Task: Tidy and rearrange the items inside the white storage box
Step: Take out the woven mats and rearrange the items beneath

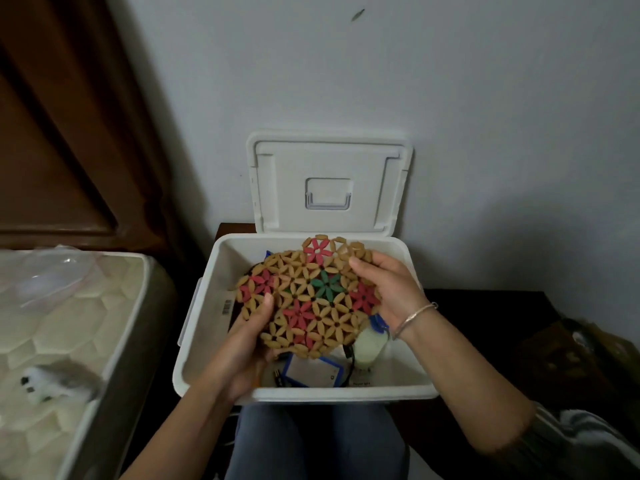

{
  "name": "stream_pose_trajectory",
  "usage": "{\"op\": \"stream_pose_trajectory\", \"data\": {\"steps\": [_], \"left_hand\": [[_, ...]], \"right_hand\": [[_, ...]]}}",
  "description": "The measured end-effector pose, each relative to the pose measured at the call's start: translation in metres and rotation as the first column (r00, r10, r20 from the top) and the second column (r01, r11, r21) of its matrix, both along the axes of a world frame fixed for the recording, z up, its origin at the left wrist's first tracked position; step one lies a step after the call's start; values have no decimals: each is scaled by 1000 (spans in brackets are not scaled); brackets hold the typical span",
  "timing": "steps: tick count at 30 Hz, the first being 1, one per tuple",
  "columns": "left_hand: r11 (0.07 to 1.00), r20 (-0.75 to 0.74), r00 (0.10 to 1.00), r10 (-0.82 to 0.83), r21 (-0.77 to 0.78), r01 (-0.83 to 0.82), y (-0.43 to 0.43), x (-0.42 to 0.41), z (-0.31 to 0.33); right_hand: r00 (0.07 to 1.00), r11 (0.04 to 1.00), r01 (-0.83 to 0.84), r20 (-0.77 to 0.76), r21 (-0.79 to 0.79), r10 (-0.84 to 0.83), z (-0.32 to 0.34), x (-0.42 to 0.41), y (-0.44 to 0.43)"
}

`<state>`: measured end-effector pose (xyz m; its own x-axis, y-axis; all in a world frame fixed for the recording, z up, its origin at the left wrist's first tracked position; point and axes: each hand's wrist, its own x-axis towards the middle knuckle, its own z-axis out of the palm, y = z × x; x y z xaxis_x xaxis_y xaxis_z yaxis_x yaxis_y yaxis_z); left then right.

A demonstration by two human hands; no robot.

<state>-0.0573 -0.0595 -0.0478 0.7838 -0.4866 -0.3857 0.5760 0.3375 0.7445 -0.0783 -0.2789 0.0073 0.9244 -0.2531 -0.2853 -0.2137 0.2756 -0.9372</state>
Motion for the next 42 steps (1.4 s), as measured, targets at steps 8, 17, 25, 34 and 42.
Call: {"op": "stream_pose_trajectory", "data": {"steps": [8,17,25,34,42], "left_hand": [[999,-6,1000,-9,-33,9,11,-22,16],[999,-38,999,27,-37,-29,46,-41,16],[969,-84,977,195,-140,-206,109,-41,-12],[952,-82,965,247,-165,-258,122,-54,-27],[937,-69,955,287,-189,-295,113,-41,-26]], "right_hand": [[1000,971,11,13,-241,-8,-9,-17,50],[965,891,-237,8,-387,261,-9,-37,55],[828,297,-460,-283,-837,484,-59,-90,23],[855,27,-332,-289,-943,430,-80,-103,29],[871,-45,-291,-284,-956,401,-89,-89,19]]}}
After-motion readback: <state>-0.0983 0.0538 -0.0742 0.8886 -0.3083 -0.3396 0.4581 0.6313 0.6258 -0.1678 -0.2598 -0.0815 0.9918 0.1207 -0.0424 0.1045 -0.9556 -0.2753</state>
